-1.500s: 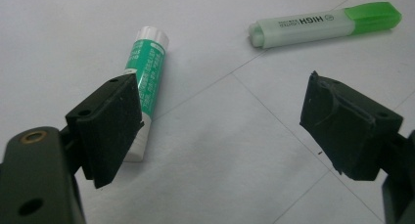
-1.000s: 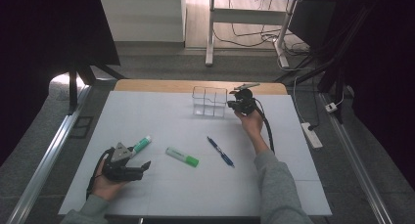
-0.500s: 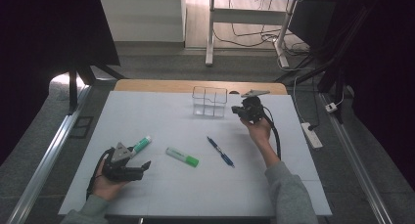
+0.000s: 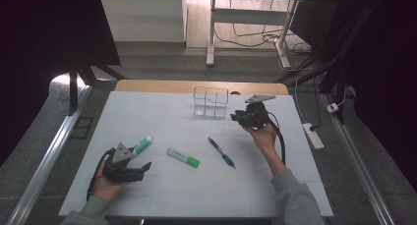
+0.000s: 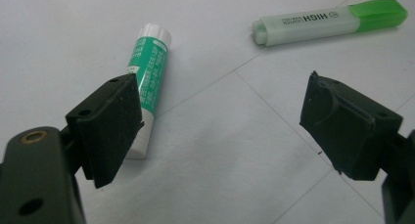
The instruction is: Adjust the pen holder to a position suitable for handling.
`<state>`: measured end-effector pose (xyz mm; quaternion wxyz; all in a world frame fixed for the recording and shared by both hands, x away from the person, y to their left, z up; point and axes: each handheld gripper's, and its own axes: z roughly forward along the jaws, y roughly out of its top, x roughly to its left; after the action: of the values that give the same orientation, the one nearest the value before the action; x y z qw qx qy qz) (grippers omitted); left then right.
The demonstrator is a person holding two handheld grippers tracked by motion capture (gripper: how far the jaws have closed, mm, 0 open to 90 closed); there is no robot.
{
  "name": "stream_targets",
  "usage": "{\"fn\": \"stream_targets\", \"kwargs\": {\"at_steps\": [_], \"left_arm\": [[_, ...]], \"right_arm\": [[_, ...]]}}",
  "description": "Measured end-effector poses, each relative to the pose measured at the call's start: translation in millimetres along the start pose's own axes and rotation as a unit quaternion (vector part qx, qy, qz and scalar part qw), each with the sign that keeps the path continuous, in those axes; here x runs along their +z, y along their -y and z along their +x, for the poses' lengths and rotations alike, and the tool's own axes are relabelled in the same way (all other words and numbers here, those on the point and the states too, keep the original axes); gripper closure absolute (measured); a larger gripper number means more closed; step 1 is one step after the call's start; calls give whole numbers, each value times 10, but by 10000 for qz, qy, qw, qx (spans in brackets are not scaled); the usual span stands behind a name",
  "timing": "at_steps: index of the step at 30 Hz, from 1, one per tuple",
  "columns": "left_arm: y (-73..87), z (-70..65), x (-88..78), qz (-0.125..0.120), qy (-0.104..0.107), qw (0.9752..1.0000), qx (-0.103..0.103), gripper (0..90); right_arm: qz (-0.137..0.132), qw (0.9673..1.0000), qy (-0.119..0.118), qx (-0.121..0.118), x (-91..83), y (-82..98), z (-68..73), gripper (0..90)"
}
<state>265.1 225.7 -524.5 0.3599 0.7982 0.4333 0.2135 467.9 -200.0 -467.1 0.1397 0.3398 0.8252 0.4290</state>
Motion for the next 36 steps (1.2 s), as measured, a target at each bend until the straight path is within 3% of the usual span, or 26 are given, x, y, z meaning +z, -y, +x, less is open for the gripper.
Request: {"fn": "stream_targets", "kwargs": {"at_steps": [5,13,24,36], "left_arm": [[5,6,1,-5,6,10000,-4,151],[16,12,-4,10,-11,10000,-7,151],[18,0,-3,10,-31,10000,16,151],[23,-5,-13,12,-36,10000,29,151]], "right_arm": [[-11,9997,-230,89,-33,-11,28,530],[135,9988,-462,-63,-78,-80,166,416],[406,9972,-566,-272,-23,-158,364,384],[661,9943,-771,-328,68,-190,539,384]]}}
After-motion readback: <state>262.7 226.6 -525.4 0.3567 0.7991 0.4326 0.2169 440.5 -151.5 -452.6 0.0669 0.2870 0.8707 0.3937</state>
